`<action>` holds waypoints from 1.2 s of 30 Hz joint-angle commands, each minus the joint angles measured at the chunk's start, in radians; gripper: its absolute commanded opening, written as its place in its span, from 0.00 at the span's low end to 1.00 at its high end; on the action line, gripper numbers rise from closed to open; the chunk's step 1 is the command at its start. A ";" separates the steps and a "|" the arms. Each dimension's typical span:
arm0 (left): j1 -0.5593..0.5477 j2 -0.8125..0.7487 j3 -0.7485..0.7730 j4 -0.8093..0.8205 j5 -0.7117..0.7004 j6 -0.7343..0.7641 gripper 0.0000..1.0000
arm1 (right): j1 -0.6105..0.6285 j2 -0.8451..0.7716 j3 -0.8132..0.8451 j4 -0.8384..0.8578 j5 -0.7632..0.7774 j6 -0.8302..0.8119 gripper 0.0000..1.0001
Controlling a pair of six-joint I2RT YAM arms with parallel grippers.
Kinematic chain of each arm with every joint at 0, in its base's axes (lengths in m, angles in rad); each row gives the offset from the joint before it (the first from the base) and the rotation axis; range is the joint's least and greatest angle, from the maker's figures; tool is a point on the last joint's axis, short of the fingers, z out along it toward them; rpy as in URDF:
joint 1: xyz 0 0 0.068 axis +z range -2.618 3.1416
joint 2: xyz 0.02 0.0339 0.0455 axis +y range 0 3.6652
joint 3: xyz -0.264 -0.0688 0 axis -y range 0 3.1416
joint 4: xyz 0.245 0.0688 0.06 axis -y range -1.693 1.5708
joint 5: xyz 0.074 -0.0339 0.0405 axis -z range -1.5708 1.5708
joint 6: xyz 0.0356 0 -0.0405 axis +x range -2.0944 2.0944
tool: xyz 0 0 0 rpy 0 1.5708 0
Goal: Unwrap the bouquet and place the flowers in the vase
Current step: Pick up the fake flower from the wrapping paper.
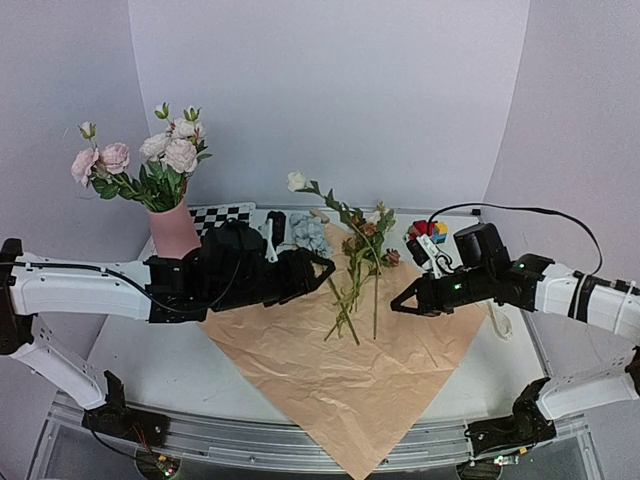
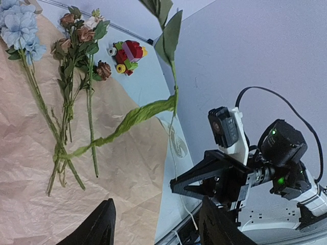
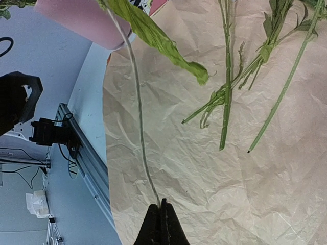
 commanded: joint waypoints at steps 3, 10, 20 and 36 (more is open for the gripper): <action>-0.008 0.078 0.125 0.076 0.014 0.027 0.57 | 0.050 -0.056 -0.024 0.018 -0.002 0.057 0.00; -0.012 0.142 0.190 0.080 0.015 0.042 0.52 | 0.102 -0.061 -0.014 0.022 0.023 0.079 0.00; -0.012 0.164 0.209 0.082 -0.043 0.047 0.42 | 0.152 -0.074 -0.006 0.026 0.040 0.103 0.00; -0.004 0.106 0.178 0.078 -0.174 0.057 0.19 | 0.219 -0.106 -0.019 0.040 0.009 0.096 0.00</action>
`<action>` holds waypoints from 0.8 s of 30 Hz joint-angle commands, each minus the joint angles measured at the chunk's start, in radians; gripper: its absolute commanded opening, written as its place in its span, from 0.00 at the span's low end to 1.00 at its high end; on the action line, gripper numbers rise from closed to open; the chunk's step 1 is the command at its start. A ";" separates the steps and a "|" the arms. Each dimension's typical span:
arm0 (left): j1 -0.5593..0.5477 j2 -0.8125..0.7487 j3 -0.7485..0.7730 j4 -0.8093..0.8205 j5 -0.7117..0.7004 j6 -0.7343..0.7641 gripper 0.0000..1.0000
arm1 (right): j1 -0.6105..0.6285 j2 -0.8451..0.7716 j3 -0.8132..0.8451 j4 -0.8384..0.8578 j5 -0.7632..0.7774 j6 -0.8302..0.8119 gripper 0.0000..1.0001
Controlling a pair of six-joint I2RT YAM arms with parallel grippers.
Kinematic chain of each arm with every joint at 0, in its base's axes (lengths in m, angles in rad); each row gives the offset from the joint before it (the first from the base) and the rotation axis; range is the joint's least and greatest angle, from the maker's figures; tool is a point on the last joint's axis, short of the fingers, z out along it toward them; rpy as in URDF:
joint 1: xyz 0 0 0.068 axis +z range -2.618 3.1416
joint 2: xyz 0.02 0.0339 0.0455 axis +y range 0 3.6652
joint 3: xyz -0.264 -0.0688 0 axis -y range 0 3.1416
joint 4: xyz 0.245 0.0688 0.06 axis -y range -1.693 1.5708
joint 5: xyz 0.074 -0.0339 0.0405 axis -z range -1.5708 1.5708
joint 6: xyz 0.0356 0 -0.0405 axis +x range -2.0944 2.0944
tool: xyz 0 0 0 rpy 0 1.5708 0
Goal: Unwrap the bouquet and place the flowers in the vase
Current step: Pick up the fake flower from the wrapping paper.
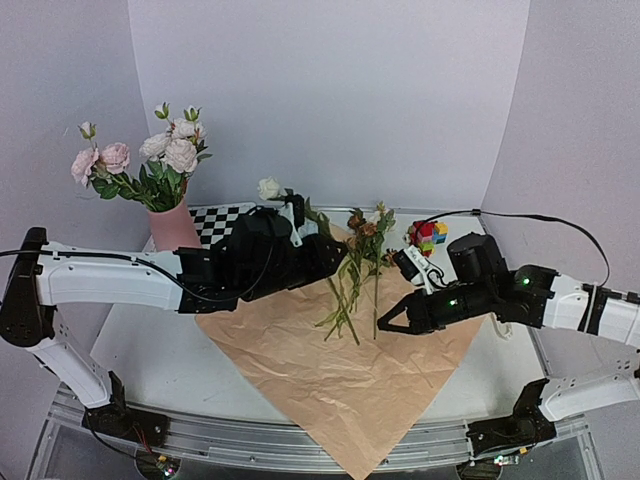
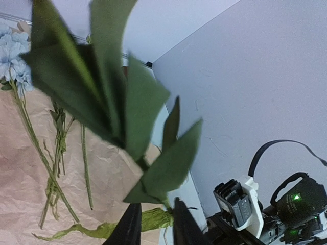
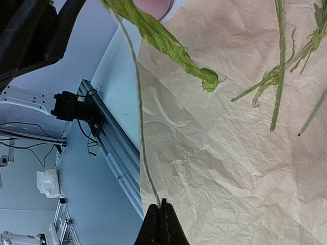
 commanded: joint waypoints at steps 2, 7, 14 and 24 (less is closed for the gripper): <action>0.013 -0.071 -0.003 0.025 -0.064 -0.009 0.18 | 0.023 -0.031 -0.008 0.026 -0.031 -0.015 0.00; 0.035 -0.101 -0.029 0.022 -0.034 -0.012 0.12 | 0.038 -0.032 -0.013 0.026 -0.042 -0.032 0.00; 0.081 -0.088 -0.002 -0.036 0.114 0.009 0.00 | 0.044 -0.013 0.038 -0.052 -0.079 -0.158 0.00; 0.107 -0.102 0.009 -0.090 0.143 0.033 0.00 | 0.047 0.014 0.061 -0.142 -0.133 -0.260 0.00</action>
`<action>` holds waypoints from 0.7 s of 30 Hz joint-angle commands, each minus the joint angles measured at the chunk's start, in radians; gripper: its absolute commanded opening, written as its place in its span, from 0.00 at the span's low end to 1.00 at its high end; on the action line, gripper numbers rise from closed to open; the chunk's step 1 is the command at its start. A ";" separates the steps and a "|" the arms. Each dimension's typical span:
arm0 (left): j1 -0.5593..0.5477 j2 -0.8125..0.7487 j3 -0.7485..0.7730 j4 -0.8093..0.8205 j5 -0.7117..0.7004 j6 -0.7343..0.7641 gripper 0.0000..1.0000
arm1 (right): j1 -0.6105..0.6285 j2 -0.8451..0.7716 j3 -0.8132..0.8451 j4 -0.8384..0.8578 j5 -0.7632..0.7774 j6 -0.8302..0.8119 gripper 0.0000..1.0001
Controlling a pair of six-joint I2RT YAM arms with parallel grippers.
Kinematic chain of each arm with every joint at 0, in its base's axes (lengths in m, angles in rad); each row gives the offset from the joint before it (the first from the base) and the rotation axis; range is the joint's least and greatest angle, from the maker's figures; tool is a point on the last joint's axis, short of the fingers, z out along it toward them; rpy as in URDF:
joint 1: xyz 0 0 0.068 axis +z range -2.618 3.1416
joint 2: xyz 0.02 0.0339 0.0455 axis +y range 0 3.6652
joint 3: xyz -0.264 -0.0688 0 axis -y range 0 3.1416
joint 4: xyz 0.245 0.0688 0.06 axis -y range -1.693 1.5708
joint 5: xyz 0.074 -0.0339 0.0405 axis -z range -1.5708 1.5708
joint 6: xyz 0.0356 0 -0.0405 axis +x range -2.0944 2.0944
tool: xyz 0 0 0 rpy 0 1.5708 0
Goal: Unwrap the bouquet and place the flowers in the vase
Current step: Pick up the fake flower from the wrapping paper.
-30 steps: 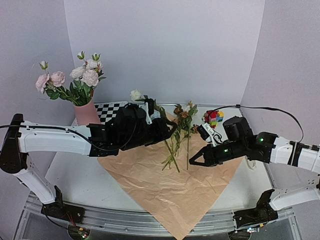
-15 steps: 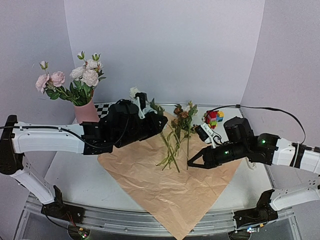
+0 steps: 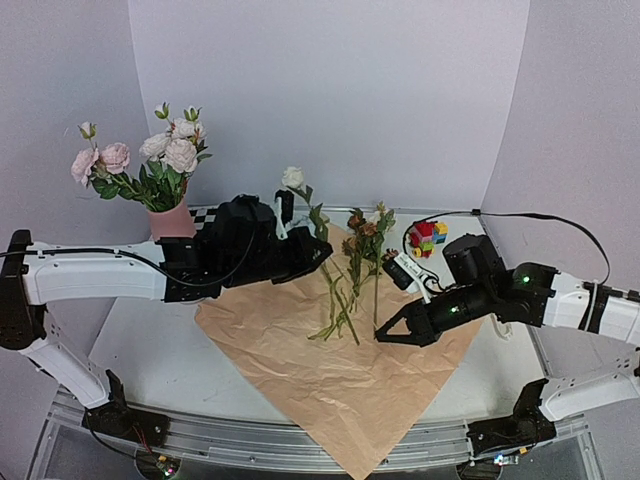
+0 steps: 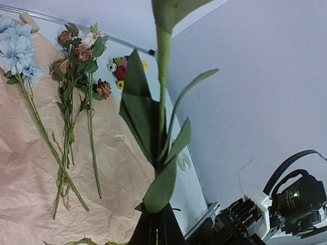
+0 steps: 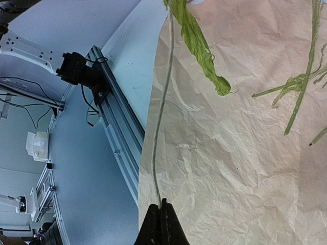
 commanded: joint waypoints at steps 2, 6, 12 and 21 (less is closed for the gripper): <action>0.037 -0.041 0.024 -0.002 0.013 0.023 0.00 | 0.012 0.006 0.023 -0.067 -0.074 -0.070 0.00; 0.052 -0.055 0.014 -0.001 0.037 0.010 0.00 | 0.013 0.012 0.004 -0.066 -0.057 -0.076 0.02; 0.052 -0.094 -0.003 0.001 0.071 0.033 0.00 | 0.013 0.000 -0.028 -0.028 0.061 -0.042 0.40; 0.052 -0.289 -0.090 -0.210 -0.015 0.152 0.00 | 0.012 -0.120 -0.042 0.000 0.242 -0.006 0.65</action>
